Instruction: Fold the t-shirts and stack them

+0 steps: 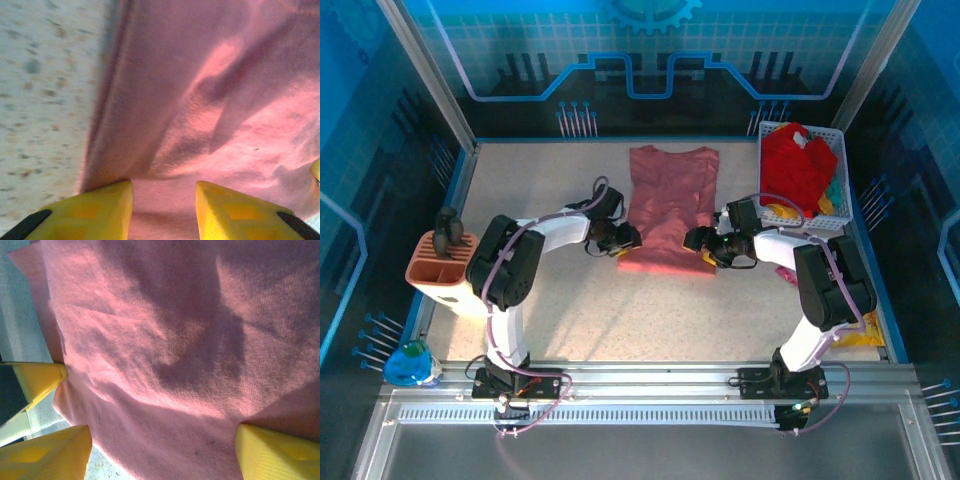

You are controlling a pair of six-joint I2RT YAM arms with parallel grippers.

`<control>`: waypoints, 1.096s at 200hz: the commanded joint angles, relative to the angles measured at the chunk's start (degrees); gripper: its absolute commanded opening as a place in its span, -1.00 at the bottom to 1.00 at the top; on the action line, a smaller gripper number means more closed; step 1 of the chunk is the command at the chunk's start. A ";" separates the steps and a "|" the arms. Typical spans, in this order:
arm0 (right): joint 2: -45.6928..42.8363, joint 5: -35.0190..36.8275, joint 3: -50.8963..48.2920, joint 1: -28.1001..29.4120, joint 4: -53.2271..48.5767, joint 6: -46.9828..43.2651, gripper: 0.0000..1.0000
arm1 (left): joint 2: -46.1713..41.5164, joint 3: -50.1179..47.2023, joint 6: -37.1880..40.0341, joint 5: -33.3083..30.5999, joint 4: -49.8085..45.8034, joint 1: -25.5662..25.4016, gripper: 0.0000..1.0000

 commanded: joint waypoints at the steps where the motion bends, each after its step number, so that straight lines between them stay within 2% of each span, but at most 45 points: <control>1: 1.61 3.27 -2.67 -0.59 -4.37 -2.15 0.53 | -2.33 -3.13 -0.17 -1.45 -1.36 1.56 -0.20; 61: -4.25 3.65 0.54 -0.95 -10.79 -5.31 0.55 | -11.94 -6.03 2.02 0.25 -6.20 1.57 -0.18; 90: -9.78 7.60 1.47 -0.95 -17.37 -7.44 0.59 | -13.90 -7.96 2.90 2.29 -9.44 1.56 -0.18; 118: -13.74 13.93 0.81 -0.64 -23.28 -8.98 0.59 | -13.73 -11.05 2.01 4.45 -8.53 1.37 -0.18; 157: -13.65 14.58 -2.99 0.08 -21.59 -7.48 0.52 | -11.03 -11.90 -0.35 4.98 -6.14 0.17 -0.19; 219: -9.90 15.52 -4.50 4.79 -17.37 -4.16 0.39 | -7.48 -9.48 -1.41 2.70 -5.70 -1.45 -0.23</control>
